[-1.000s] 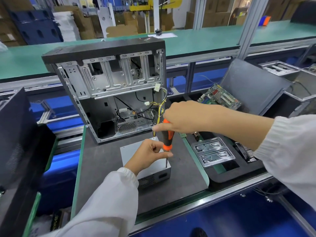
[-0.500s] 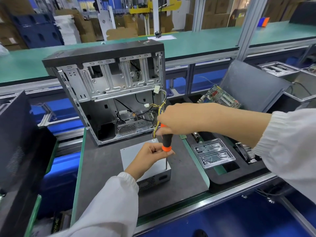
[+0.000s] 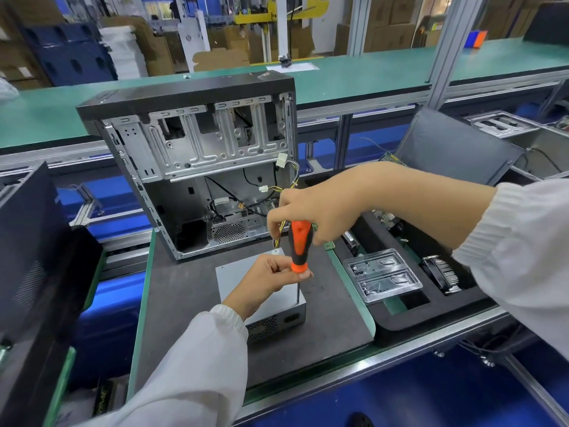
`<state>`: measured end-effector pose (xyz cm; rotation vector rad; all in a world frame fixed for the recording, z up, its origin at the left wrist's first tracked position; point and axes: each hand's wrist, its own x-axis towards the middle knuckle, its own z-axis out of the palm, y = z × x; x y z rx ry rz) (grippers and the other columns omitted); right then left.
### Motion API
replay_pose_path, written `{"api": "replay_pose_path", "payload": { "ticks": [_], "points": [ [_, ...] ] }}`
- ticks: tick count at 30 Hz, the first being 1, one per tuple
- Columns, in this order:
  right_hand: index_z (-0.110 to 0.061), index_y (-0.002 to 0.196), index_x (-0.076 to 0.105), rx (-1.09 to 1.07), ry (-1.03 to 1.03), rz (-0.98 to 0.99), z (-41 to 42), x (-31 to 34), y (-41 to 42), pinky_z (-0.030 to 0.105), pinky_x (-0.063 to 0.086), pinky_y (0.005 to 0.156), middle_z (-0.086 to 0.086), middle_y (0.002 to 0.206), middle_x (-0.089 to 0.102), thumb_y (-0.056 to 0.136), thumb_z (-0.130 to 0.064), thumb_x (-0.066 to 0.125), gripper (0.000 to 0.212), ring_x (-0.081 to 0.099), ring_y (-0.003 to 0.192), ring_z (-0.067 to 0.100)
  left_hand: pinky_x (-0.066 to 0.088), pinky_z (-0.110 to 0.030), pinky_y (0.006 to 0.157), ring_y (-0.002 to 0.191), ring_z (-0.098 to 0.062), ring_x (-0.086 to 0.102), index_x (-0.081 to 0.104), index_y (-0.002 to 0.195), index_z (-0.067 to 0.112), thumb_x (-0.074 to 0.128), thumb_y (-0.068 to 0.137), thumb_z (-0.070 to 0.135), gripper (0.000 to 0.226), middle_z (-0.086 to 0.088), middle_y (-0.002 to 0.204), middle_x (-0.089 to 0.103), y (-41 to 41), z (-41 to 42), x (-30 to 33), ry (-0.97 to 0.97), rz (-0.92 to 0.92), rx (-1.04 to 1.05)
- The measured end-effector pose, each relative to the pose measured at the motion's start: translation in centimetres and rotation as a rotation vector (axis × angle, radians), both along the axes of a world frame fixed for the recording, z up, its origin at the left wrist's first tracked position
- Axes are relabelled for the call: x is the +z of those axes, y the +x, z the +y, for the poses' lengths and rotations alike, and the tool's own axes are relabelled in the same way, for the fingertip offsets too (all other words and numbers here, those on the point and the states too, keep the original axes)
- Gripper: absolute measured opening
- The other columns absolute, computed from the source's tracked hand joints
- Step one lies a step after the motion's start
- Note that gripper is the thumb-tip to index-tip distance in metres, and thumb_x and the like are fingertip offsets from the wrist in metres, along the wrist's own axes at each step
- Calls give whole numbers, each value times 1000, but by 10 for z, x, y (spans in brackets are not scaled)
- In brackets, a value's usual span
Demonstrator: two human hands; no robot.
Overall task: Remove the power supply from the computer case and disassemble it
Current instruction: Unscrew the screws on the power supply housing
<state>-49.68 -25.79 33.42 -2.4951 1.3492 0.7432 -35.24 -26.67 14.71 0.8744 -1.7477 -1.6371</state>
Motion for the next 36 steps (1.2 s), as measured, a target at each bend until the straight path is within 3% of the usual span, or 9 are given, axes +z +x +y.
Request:
{"api": "replay_pose_path", "payload": {
  "ticks": [4,7,11,16,21,24,29,32,36],
  "points": [
    [-15,111,48,-128,-188,0,5,-7,6,30,51,53,11,92,61,76,-75,53,70,65,54,14,24,-20,57,57,-11,24,78,89,26,76,81,19,11,-15,62,35,-1,2,4,-7,32,16],
    [-11,76,46,-52,-348,55,7,-16,11,29,36,46,5,71,52,92,-61,41,53,48,46,14,28,-13,53,55,-9,25,78,80,18,76,78,27,9,-33,67,29,-1,4,7,-9,24,18],
    [-25,124,42,4,-74,-21,4,-9,5,32,47,64,7,117,44,88,-27,63,43,57,81,23,29,-9,52,53,-6,29,79,78,19,76,78,25,6,-36,68,33,-1,5,6,-15,13,4],
    [-14,97,48,-87,-291,-24,10,-10,9,34,49,56,3,76,47,76,-76,49,65,61,65,23,31,-9,53,49,1,39,75,89,22,71,87,10,13,6,64,62,0,3,3,6,1,-22],
    [-19,115,47,-4,-180,0,8,-10,9,38,50,60,9,106,51,94,-26,54,24,58,73,24,27,-13,53,55,-7,31,79,79,21,74,83,21,6,-14,74,50,1,3,6,6,-36,14],
    [-33,134,31,-59,-29,-40,5,2,4,43,54,79,6,124,35,80,-38,73,69,61,90,29,21,-21,55,59,-12,26,78,80,19,76,77,30,11,-16,80,51,-1,3,8,14,-41,10],
    [-6,88,46,-128,-342,28,14,-13,15,27,36,41,2,68,45,87,-68,42,61,49,32,7,22,-17,53,59,-13,22,76,86,20,77,78,30,14,-29,73,41,-2,3,8,-4,-26,12],
    [-13,107,48,-23,-299,43,11,-15,14,28,31,47,5,92,44,98,-38,47,27,44,58,14,22,-16,52,58,-13,21,78,81,20,76,76,34,15,-28,69,29,-1,2,6,-7,-28,12],
    [-32,132,33,-31,-102,-47,9,-7,6,35,49,70,2,112,34,80,-47,69,65,57,89,27,22,-19,54,58,-13,23,79,86,21,79,79,32,13,-10,64,35,0,2,7,11,-14,-5]
  ]
}}
